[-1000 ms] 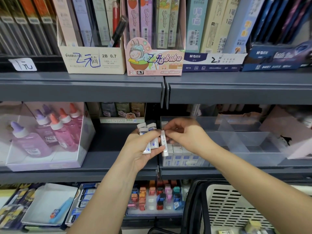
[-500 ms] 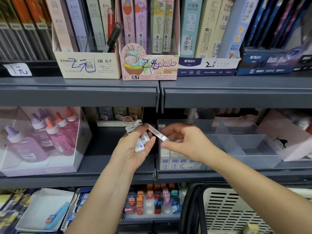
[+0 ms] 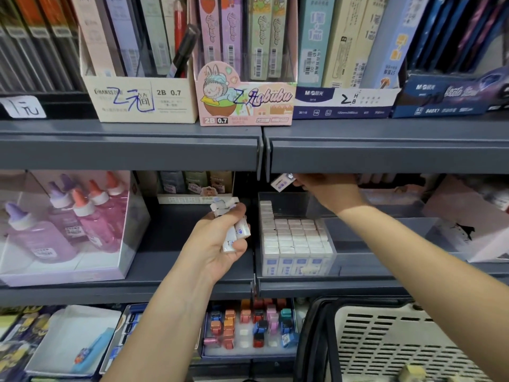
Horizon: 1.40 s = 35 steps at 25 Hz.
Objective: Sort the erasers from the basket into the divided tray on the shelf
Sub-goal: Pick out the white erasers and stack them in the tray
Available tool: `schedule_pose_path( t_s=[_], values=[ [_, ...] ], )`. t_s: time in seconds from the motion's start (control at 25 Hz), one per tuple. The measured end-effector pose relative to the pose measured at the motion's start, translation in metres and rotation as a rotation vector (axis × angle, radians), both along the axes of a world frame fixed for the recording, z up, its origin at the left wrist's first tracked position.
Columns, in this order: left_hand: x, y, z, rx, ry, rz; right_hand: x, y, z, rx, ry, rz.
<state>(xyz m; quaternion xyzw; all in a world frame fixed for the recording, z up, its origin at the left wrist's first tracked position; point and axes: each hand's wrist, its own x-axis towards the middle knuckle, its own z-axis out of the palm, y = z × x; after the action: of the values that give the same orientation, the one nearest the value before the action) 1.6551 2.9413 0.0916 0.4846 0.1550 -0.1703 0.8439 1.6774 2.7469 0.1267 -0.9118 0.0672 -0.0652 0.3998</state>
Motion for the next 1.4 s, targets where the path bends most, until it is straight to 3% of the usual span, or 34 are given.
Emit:
schedule_pose_path(
  t_s=[0.08, 0.12, 0.2, 0.32, 0.6, 0.72, 0.8, 0.92, 1.12, 1.2, 1.28, 1.4],
  values=[
    [0.001, 0.003, -0.001, 0.062, -0.013, -0.019, 0.013, 0.001, -0.003, -0.248, 0.075, 0.028],
    [0.002, 0.004, -0.002, 0.076, -0.007, -0.016, 0.019, 0.005, -0.008, -0.273, -0.021, 0.053],
    [0.004, 0.007, -0.002, 0.081, 0.005, 0.005, 0.032, 0.012, -0.021, -0.212, -0.194, 0.112],
    [0.004, 0.01, -0.003, 0.063, -0.013, 0.016, 0.049, 0.02, -0.043, -0.193, -0.109, 0.237],
    [0.001, 0.005, -0.004, 0.126, -0.091, -0.057, 0.043, 0.017, -0.05, -0.346, -0.025, 0.208],
    [0.0, 0.003, -0.004, 0.14, -0.119, -0.074, 0.021, 0.021, -0.028, -0.07, -0.079, 0.257],
    [-0.002, 0.0, -0.004, 0.147, -0.124, -0.091, 0.003, 0.03, -0.016, 0.16, -0.001, 0.343],
    [-0.006, -0.004, -0.002, 0.116, -0.113, -0.125, -0.006, 0.032, -0.011, 0.218, 0.084, 0.411],
    [-0.002, 0.005, -0.002, 0.059, -0.054, 0.011, 0.009, 0.004, 0.002, 0.331, -0.023, 0.168],
    [-0.003, 0.007, -0.003, 0.065, -0.057, 0.014, 0.02, -0.006, -0.005, 0.042, 0.103, 0.117],
    [-0.003, 0.006, -0.005, 0.076, -0.062, 0.003, 0.028, -0.001, -0.016, -0.169, -0.022, 0.106],
    [-0.002, 0.005, -0.005, 0.082, -0.069, -0.018, 0.037, 0.008, -0.033, -0.119, -0.292, 0.166]
  ],
)
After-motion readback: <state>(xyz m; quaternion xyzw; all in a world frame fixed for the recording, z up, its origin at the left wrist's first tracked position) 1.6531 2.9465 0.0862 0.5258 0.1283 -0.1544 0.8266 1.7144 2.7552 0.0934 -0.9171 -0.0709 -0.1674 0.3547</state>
